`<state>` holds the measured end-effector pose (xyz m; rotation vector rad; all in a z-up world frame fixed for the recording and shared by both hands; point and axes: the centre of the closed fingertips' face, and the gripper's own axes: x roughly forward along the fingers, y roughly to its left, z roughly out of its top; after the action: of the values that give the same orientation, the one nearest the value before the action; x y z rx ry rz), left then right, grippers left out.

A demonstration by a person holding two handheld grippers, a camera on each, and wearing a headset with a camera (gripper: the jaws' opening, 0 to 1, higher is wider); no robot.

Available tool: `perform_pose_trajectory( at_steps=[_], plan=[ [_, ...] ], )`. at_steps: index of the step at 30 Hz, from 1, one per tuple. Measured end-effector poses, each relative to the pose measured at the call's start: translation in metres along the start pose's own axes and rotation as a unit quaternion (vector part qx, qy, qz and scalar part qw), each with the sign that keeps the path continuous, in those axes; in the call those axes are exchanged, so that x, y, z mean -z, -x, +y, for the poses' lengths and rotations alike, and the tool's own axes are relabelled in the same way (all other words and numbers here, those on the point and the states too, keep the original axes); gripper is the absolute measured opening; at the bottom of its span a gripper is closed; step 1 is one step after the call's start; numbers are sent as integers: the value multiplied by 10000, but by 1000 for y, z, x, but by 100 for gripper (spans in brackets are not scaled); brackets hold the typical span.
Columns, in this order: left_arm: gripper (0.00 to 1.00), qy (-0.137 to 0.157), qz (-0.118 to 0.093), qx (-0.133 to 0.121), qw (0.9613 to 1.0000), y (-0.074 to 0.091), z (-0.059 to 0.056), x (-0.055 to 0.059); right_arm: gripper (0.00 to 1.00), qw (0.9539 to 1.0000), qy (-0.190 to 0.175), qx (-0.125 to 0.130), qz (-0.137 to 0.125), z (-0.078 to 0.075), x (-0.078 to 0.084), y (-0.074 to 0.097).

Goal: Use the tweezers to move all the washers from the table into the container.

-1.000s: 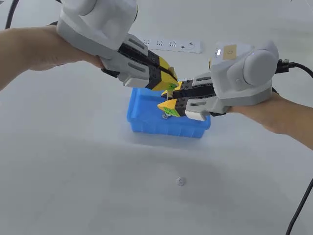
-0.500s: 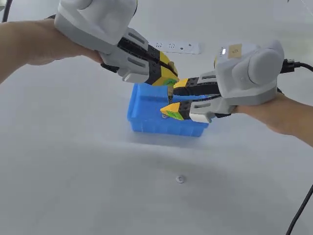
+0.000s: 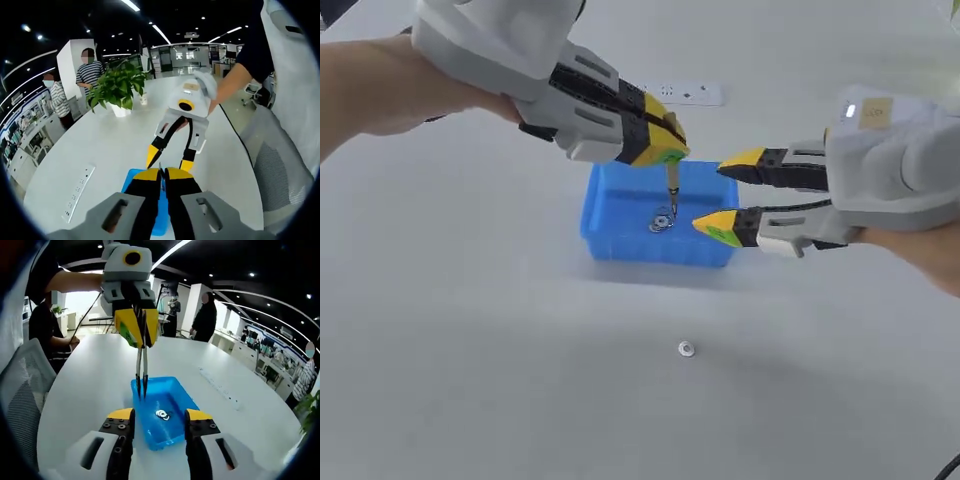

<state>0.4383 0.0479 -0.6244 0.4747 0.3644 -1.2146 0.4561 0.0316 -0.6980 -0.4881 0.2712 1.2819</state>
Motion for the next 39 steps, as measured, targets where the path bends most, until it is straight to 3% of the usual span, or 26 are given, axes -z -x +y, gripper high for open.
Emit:
perform_pose_trajectory(
  at_steps=[2,7,12,14,20,26,28,34,39],
  plan=[
    [7,6,-2,-31,10000,-1,-3,0,43,9996,-289,56,-19,3,3,9],
    [7,42,-33,-20,10000,-3,-13,-3,49,9993,-321,163,40,12,13,27],
    [7,110,-74,5,9999,-4,-36,-8,57,9981,-482,377,96,25,25,45],
    [7,138,-52,16,9999,-5,-44,-6,62,9950,-879,476,28,30,28,51],
    [7,243,4,77,9997,-9,-65,-2,69,9876,-1489,497,-80,52,38,62],
    [7,282,-31,58,9996,-15,-81,0,74,9695,-2416,284,-287,76,45,71],
    [7,301,-5,76,9995,-17,-87,4,79,9670,-2520,248,-279,80,48,73],
    [7,341,104,103,9993,-24,-104,17,86,9657,-2586,118,-184,96,57,77],
    [7,386,207,139,9989,-26,-114,25,90,9690,-2470,44,-50,104,62,78]
  ],
)
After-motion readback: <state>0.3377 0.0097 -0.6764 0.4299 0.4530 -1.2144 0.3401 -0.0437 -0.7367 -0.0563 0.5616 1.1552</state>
